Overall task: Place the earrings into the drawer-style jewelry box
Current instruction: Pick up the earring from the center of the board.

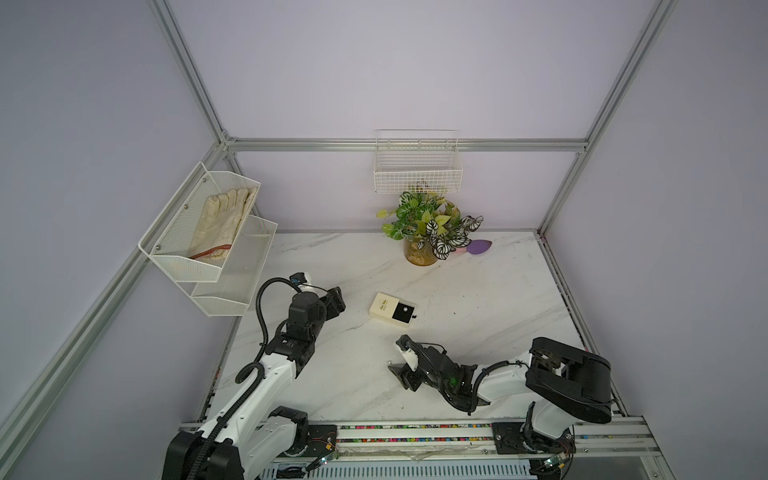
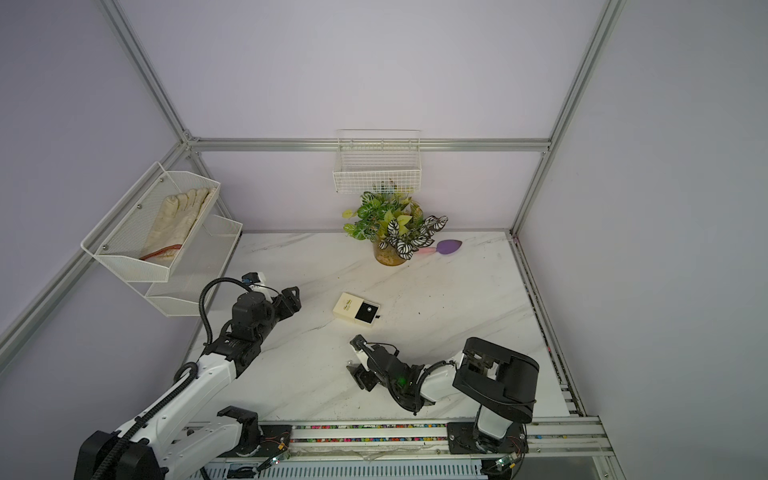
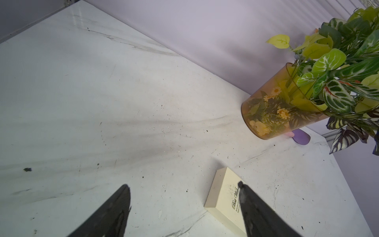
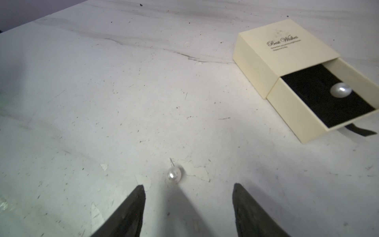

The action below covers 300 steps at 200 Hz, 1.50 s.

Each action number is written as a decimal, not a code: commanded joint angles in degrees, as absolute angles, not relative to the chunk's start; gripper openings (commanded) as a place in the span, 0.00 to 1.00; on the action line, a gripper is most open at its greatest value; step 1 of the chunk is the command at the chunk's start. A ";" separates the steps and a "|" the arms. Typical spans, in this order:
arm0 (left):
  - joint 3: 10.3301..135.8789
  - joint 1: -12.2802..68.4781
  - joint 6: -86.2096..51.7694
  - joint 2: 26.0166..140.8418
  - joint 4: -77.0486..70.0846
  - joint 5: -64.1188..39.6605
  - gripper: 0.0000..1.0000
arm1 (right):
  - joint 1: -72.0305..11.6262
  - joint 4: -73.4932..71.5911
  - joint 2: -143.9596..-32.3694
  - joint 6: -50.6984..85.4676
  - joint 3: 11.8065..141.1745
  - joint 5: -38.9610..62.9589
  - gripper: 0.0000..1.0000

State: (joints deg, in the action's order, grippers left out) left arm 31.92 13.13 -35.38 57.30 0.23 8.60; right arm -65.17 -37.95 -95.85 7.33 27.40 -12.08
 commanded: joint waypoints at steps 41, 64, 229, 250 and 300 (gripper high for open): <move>31.03 12.59 -34.96 58.23 -2.67 7.36 0.82 | -69.12 -47.11 -101.86 5.44 28.63 -21.40 0.66; 31.27 12.57 -34.98 58.75 -2.97 7.03 0.82 | -69.08 -47.32 -103.29 5.31 28.64 -21.89 0.64; 31.73 12.56 -35.07 59.85 -3.87 6.03 0.82 | -69.09 -46.36 -109.07 6.36 30.60 -20.39 0.27; 31.98 12.48 -35.07 59.94 -3.90 5.89 0.82 | -69.14 -46.15 -109.07 6.53 30.60 -20.31 0.25; 31.68 12.48 -35.25 60.16 -4.32 5.72 0.82 | -69.13 -45.12 -107.62 7.98 29.35 -20.40 0.25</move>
